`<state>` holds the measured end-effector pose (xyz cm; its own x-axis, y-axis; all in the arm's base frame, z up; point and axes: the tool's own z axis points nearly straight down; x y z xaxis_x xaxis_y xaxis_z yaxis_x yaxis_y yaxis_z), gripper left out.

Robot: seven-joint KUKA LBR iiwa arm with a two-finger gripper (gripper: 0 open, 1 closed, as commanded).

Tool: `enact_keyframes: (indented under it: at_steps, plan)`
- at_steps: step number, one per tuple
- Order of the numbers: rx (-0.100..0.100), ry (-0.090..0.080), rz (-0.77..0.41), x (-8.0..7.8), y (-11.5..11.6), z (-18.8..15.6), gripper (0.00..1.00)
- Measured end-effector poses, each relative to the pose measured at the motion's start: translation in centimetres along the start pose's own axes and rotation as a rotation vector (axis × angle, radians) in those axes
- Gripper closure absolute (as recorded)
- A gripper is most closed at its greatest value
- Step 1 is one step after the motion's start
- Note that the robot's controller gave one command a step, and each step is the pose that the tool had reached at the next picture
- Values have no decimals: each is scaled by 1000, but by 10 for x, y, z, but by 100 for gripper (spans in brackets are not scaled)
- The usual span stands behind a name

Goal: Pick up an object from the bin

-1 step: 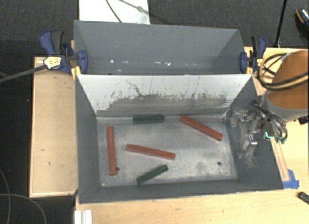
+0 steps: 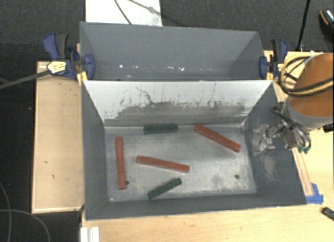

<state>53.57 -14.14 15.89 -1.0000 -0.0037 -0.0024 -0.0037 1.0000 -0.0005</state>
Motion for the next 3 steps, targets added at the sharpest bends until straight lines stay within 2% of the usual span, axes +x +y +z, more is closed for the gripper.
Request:
enact_keyframes:
  at_steps: [1,2,3]
  plan:
    - [0,0,-1,0,0,0,0]
    - [-4,3,-206,-43,67,91,0]
    - [0,-5,-163,-56,39,88,0]
